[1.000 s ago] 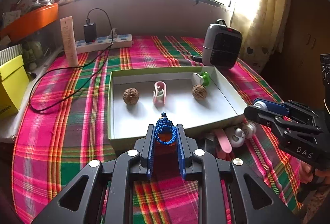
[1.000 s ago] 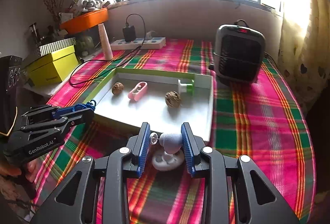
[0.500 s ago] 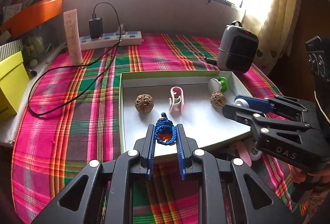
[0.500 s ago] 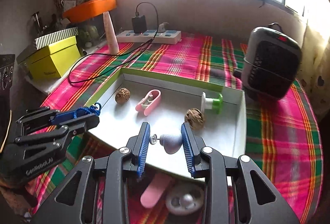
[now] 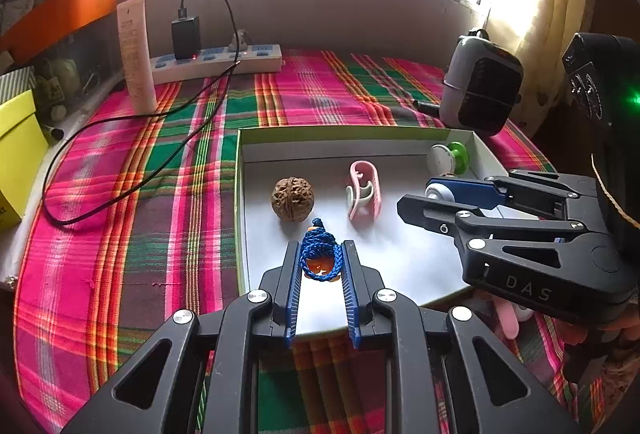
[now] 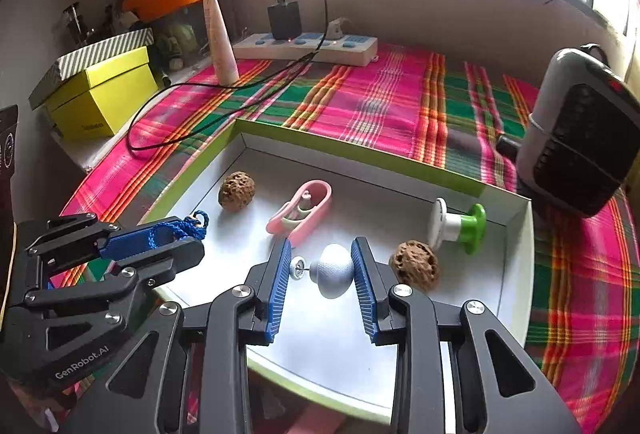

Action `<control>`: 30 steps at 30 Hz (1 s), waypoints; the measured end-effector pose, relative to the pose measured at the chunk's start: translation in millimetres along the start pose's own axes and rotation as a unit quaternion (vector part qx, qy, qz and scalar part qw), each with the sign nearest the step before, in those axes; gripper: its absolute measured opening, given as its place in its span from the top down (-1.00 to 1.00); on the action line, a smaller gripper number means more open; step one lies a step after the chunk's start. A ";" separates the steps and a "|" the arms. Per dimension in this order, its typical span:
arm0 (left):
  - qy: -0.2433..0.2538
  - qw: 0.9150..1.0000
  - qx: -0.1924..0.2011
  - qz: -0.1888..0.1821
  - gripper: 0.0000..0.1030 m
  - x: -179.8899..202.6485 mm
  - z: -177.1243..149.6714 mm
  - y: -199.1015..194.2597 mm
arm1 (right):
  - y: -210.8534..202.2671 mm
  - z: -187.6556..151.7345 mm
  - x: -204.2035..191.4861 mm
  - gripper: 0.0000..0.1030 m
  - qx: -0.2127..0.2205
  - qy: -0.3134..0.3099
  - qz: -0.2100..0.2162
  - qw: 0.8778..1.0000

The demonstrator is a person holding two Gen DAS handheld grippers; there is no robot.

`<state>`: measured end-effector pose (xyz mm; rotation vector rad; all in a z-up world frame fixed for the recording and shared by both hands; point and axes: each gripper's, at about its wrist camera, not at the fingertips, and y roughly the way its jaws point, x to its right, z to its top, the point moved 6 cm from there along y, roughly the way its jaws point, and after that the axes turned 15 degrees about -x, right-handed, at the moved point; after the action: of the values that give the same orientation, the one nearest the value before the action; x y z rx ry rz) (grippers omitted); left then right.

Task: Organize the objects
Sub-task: 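Place the blue cord in the tray with the left gripper while the right places the knob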

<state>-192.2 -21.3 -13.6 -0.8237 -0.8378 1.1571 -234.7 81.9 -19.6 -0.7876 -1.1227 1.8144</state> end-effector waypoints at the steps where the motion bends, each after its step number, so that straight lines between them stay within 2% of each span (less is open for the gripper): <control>1: 0.000 1.000 -0.001 0.000 0.65 -0.5 0.4 1.7 | 1.5 1.2 -0.3 0.37 -0.002 0.000 -0.001 1.000; 30: 0.006 1.000 -0.012 0.002 0.65 -2.4 12.7 18.3 | 30.0 27.2 8.0 0.37 -0.038 -0.017 -0.025 0.999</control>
<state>-211.7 -18.5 -24.3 -0.8513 -0.8429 1.1466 -270.7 71.2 -36.8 -0.7682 -1.2294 1.7583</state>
